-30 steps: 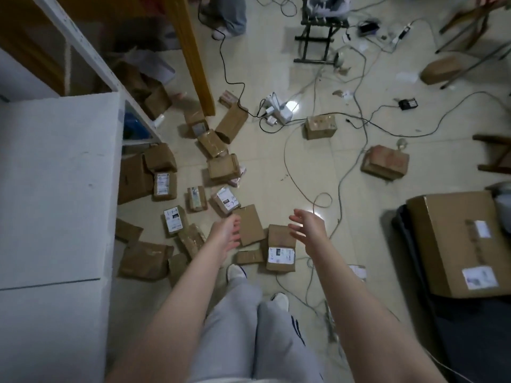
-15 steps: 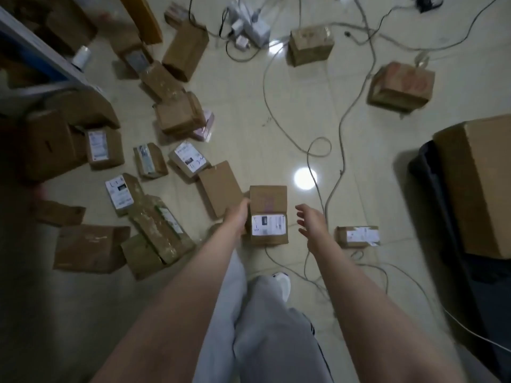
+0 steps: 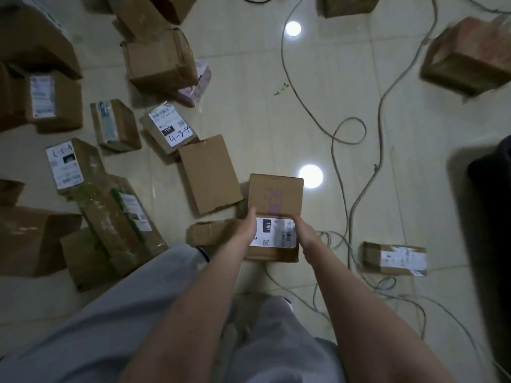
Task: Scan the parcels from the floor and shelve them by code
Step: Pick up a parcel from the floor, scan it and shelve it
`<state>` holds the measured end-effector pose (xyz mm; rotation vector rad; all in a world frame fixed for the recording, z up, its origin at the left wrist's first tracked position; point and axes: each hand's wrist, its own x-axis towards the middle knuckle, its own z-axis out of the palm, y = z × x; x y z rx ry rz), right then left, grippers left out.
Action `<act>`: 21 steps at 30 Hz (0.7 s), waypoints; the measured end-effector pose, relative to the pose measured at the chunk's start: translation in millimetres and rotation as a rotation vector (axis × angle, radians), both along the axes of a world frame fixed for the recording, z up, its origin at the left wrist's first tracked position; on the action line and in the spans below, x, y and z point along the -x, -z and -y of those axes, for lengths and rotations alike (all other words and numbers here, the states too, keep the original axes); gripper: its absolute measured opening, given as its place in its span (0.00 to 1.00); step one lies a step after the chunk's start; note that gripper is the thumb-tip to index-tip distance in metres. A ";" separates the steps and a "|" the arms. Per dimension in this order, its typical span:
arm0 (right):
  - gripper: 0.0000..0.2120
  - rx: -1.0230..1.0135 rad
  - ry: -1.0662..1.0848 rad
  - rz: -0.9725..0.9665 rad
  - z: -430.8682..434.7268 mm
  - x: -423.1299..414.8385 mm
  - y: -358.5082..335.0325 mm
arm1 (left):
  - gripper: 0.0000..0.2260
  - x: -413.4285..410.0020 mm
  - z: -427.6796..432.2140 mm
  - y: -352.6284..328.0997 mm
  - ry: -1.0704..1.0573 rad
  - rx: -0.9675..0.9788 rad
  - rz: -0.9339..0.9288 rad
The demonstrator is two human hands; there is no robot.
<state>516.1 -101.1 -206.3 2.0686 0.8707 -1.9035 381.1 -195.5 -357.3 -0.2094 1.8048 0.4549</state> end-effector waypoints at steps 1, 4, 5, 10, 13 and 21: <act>0.25 0.015 -0.005 -0.006 -2.8 0.1 4.3 | 0.48 -3.0 -6.0 -16.3 -0.005 0.013 0.018; 0.23 0.061 -0.006 -0.021 -10.7 1.9 3.9 | 0.52 -8.5 -24.8 -63.8 0.031 0.031 0.020; 0.23 0.064 0.005 -0.020 -12.5 0.6 5.1 | 0.55 -9.0 -26.8 -74.3 0.047 0.028 0.038; 0.20 -0.018 0.057 0.006 -7.2 3.6 -25.3 | 0.57 -11.0 -6.3 -32.6 0.061 -0.032 0.109; 0.19 -0.145 0.041 0.065 -0.5 5.4 -51.9 | 0.52 -1.1 -4.7 -90.8 0.086 -0.069 0.045; 0.09 -0.373 0.152 0.000 -11.4 32.2 -194.8 | 0.19 27.1 -40.0 -325.8 -0.040 -0.299 -0.230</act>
